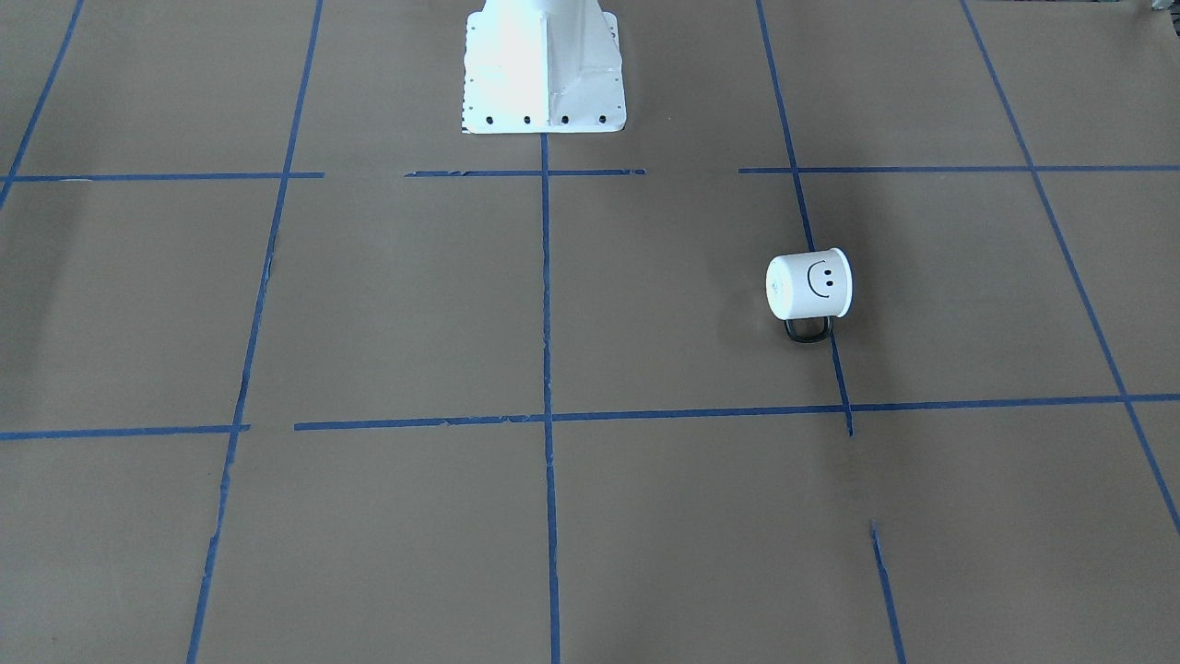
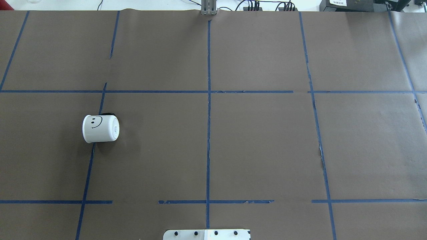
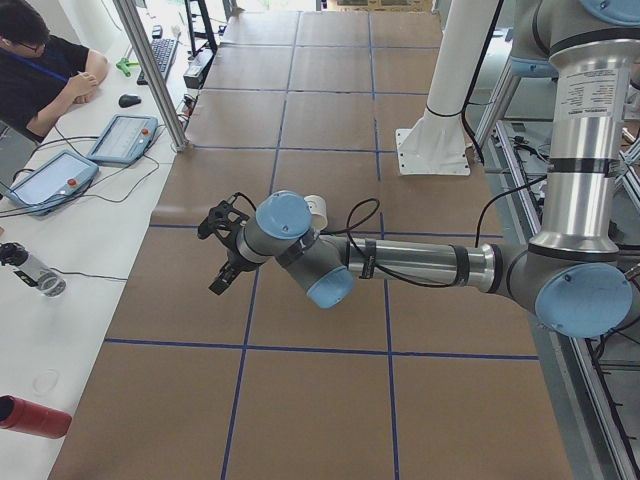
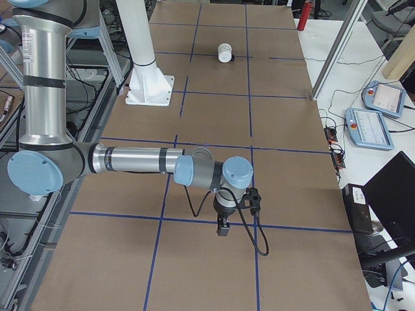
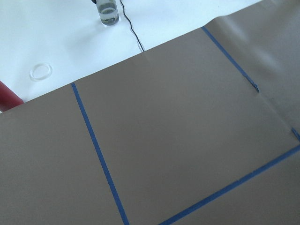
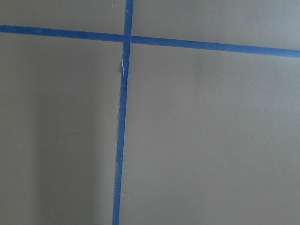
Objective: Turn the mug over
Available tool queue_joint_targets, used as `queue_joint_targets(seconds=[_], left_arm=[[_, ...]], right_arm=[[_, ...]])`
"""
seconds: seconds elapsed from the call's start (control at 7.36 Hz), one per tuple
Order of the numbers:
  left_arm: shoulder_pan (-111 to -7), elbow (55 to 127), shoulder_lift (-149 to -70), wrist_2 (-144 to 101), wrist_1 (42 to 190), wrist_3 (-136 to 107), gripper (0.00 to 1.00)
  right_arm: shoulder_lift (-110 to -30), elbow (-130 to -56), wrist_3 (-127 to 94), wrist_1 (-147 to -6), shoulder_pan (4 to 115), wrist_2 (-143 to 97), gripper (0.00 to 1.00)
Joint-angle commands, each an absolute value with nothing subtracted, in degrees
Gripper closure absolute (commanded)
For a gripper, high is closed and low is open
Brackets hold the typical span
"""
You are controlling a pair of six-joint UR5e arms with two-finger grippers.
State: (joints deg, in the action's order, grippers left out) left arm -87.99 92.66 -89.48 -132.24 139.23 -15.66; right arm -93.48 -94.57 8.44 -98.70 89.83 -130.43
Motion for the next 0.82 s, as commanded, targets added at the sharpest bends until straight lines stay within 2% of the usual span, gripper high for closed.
queue_joint_targets(seconds=[0.0, 0.27, 0.68], left_arm=[[-81.16, 92.55, -87.54, -129.38, 149.99, -32.00, 0.00], [-73.60, 92.37, -84.56, -125.88, 160.79, -44.84, 0.00], [-63.31, 89.58, -84.29, -122.35, 174.48, -66.02, 0.00]], right_arm=[[-93.52, -94.57, 8.44, -98.70, 89.82, -130.43, 0.00], [-93.43, -94.57, 8.44, -98.70, 89.82, -130.43, 0.00], [-93.51, -94.57, 8.44, -98.70, 89.82, -130.43, 0.00]])
